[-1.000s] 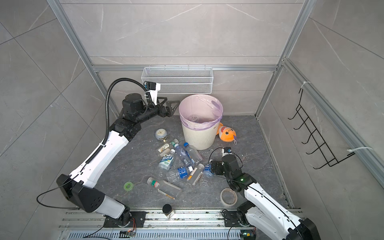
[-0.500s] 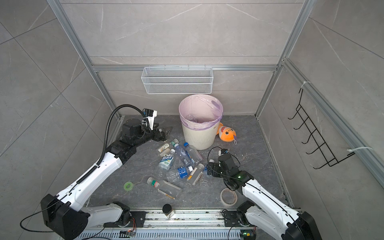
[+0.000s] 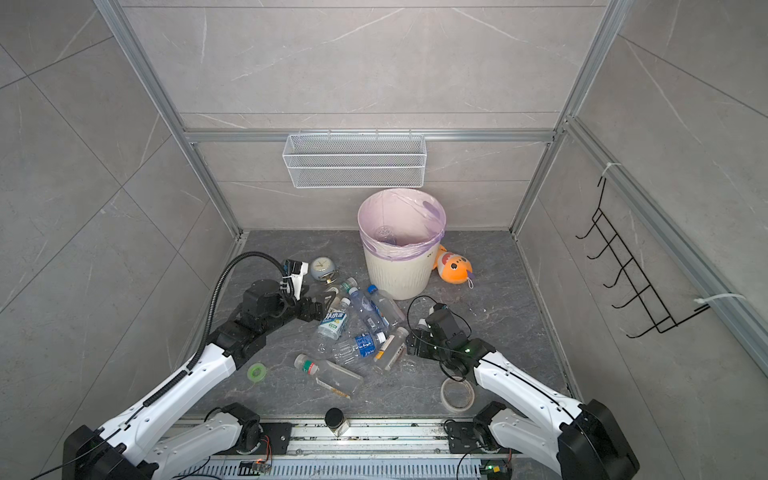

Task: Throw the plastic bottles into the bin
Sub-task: 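Return the left gripper to the pile while the right gripper grasps a blue-labelled bottle, then lift the blue-labelled bottle off the pile with the right gripper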

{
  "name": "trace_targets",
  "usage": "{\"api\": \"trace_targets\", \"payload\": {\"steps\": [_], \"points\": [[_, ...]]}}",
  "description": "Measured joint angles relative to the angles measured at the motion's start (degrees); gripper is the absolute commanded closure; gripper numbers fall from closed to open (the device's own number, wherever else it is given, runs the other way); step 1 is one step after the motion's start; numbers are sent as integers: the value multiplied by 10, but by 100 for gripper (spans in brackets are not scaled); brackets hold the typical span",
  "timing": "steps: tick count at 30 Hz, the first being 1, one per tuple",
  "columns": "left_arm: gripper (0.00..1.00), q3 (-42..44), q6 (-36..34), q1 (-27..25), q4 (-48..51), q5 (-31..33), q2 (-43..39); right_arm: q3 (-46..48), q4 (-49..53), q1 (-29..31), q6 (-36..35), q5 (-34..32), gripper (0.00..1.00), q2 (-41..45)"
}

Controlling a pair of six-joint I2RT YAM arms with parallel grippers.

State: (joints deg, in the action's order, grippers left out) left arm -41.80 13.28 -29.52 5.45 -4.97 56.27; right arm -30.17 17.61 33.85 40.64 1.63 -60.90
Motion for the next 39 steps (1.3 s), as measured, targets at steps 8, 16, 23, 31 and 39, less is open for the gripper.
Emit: {"api": "trace_targets", "payload": {"steps": [8,16,23,31,39], "points": [[4,89,13,-24,-21,9,-36,0,-20,4,26,15,11,-38],[4,134,16,-31,-27,9,-63,0,-38,4,44,22,13,-61],[4,170,17,-31,-38,9,-86,1,-44,4,49,27,13,-79],[3,197,17,-31,-43,8,-99,15,-46,4,59,28,17,-79],[3,207,16,-31,-45,5,-104,21,-50,4,63,28,26,-79]]}}
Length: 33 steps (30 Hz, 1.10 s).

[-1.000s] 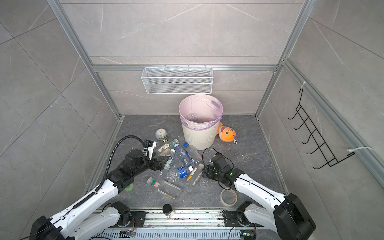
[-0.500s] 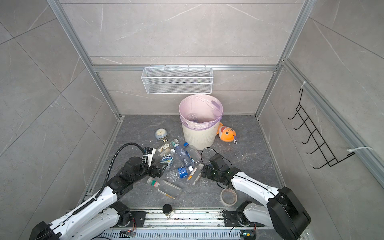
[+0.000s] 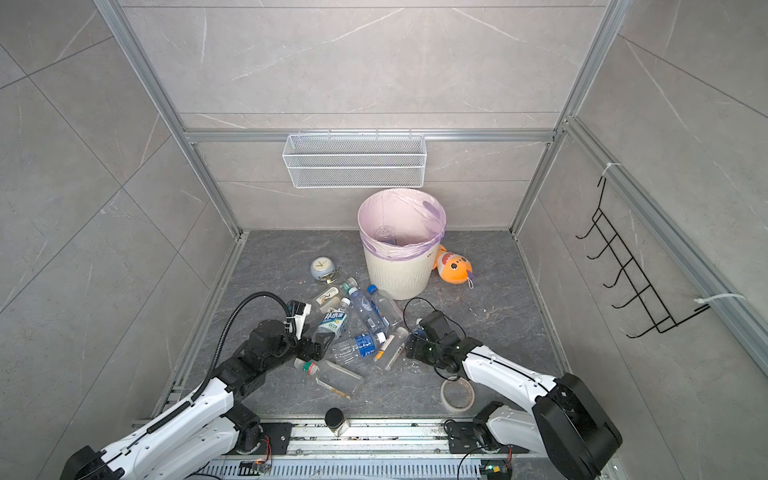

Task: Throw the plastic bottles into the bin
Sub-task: 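Lift the blue-labelled bottle off the pile with the right gripper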

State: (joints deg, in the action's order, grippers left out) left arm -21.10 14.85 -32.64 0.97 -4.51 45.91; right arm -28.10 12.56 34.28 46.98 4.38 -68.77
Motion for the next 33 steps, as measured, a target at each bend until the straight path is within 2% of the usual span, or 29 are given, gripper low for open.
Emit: {"api": "trace_targets", "payload": {"steps": [11,26,33], "points": [[3,11,-1,0,-11,-2,-5,7,0,0,0,-1,34,24],[4,12,-1,0,-15,-2,-5,52,0,4,-28,-42,43,196],[3,12,-1,0,-15,-3,-5,52,1,5,-48,-51,46,218]]}}
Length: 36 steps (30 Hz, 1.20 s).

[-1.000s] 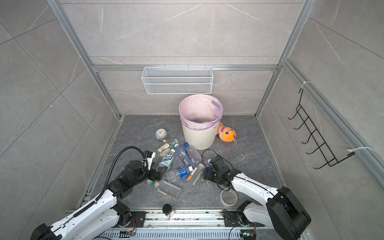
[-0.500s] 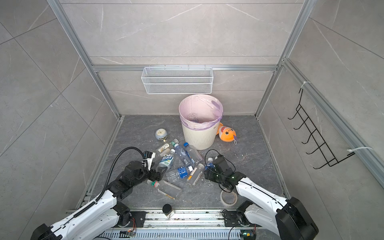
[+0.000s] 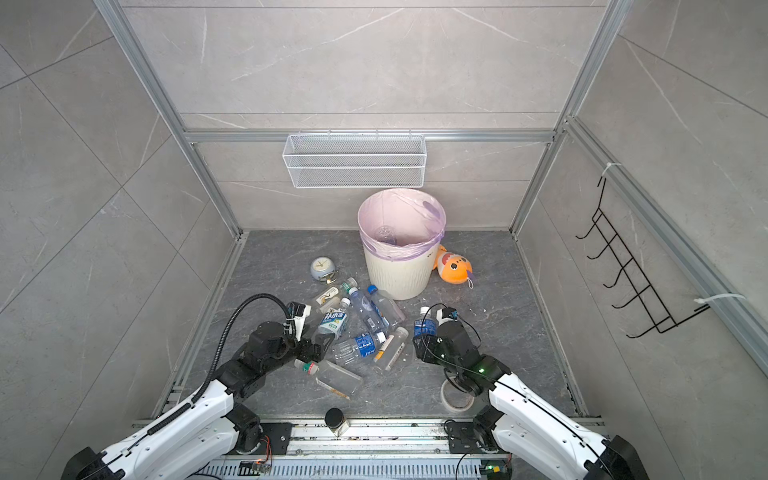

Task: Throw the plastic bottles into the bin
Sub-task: 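Lift the blue-labelled bottle off the pile with the right gripper, then carry the bottle over the bin with the right gripper and release it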

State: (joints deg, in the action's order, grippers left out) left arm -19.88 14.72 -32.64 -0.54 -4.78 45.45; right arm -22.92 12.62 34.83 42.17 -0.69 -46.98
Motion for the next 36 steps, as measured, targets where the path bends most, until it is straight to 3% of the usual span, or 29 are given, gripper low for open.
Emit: {"api": "trace_targets", "payload": {"steps": [12,24,29,33,35,36], "points": [[3,0,0,0,0,0,3,-17,39,5,-43,-15,46,92],[4,0,0,0,0,2,1,-214,123,5,-89,-40,46,66],[4,4,0,0,0,2,-2,-374,157,5,-116,-62,48,-32],[5,8,0,0,0,3,-5,-579,192,5,-141,-95,47,-189],[5,9,0,0,0,3,-9,-690,202,0,-156,-108,39,-280],[5,9,0,0,0,3,-12,-757,212,-5,-165,-114,29,-332]]}}
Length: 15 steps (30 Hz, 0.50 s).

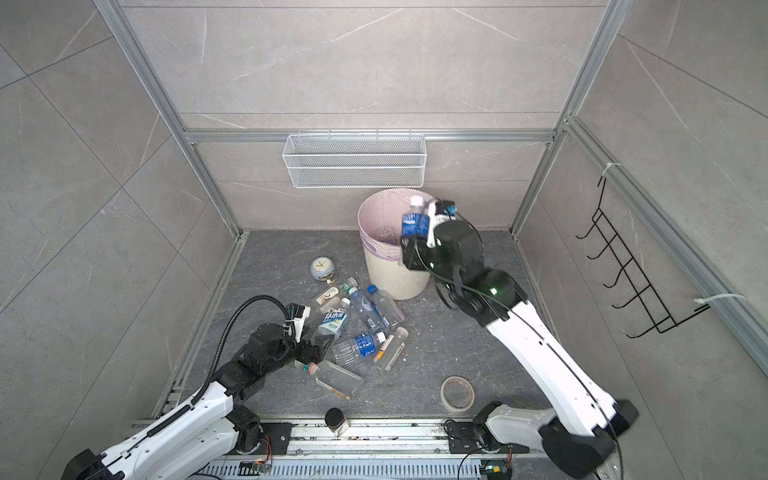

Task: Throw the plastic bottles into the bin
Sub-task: 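Carry the bottle over the bin with the right gripper and release it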

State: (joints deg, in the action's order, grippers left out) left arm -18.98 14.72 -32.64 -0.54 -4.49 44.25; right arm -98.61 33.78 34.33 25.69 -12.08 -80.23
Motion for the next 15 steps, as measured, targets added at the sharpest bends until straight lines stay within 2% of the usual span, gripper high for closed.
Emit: {"api": "trace_targets", "payload": {"steps": [3,4,6,11,15], "points": [[4,0,0,0,0,2,-5,-217,45,-25,-18,-21,1,-159],[4,0,0,0,0,2,-5,-287,62,-32,-26,-31,1,-209],[3,0,0,0,0,4,-7,-353,90,-42,-35,-47,1,-264],[2,0,0,0,0,14,-15,-337,123,-44,-57,-58,1,-259],[3,0,2,0,0,16,-14,-284,116,-43,-71,-55,1,-196]]}}
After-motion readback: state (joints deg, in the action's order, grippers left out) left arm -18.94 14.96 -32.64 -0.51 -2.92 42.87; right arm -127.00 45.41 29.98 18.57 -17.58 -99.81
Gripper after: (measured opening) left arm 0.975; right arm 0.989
